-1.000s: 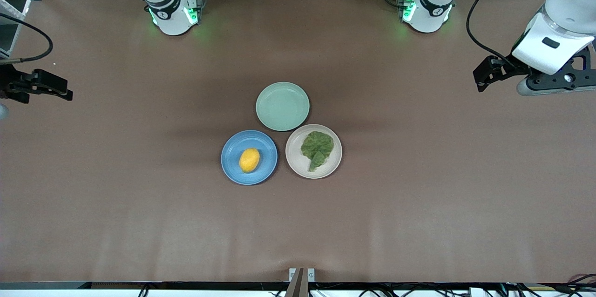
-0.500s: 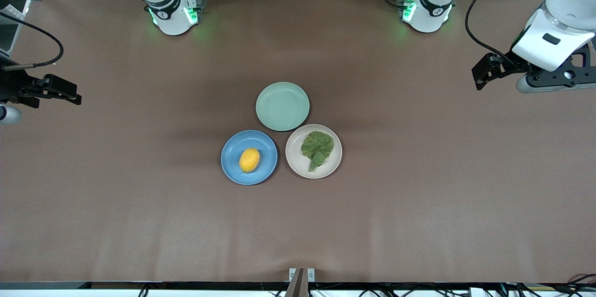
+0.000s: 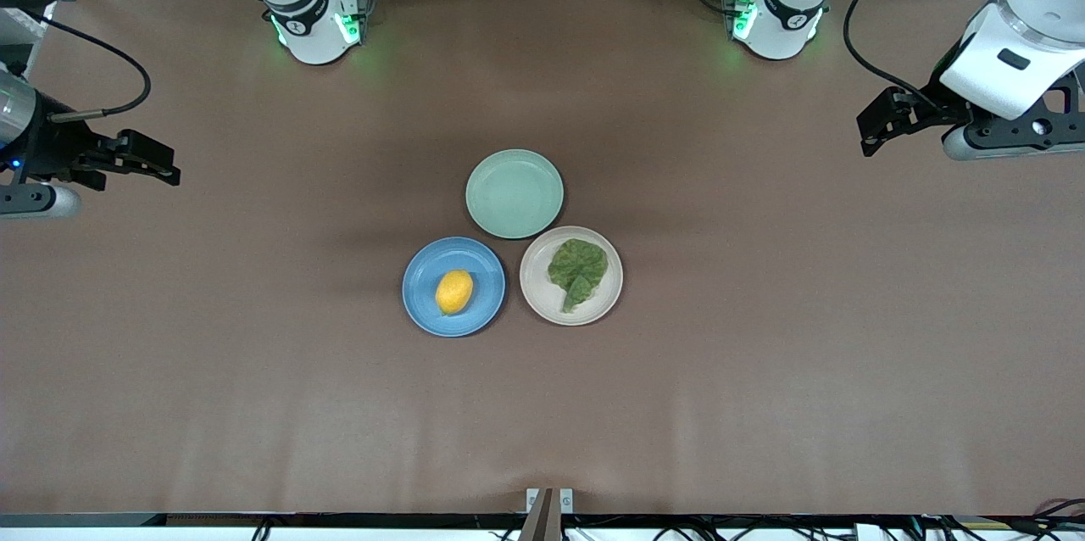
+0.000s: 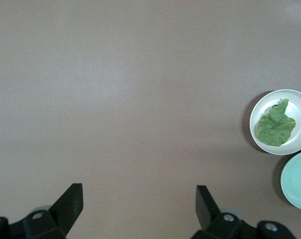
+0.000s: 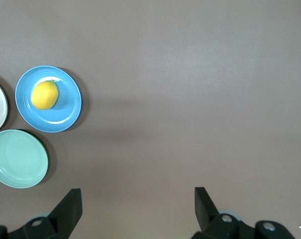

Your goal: Place lemon and lettuce in plates

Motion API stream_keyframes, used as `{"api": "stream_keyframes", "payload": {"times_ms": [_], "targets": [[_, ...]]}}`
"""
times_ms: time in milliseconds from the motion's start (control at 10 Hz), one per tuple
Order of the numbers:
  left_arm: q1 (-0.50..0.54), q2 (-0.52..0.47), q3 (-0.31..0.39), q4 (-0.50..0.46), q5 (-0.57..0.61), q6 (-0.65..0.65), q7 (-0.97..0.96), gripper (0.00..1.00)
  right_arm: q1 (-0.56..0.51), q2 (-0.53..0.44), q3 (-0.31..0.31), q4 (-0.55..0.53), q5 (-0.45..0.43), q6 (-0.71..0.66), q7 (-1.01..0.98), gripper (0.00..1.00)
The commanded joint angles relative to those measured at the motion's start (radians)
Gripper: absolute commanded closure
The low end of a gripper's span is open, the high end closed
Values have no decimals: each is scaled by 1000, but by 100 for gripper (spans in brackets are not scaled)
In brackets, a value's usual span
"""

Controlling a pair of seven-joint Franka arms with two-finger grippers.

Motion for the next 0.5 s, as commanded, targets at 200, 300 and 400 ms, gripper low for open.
{"api": "stream_keyframes", "payload": {"times_ms": [200,300,400], "targets": [[12,-22,10,-10,-24,-9,86,0,-1,-76,20,-103,-13,51,14,0],[38,-24,10,-16,-28,-9,152,0,1,-74,20,-102,-13,49,12,0],[69,-24,9,-19,-57,-7,195,0,-1,-74,20,-102,-13,48,12,0]]}}
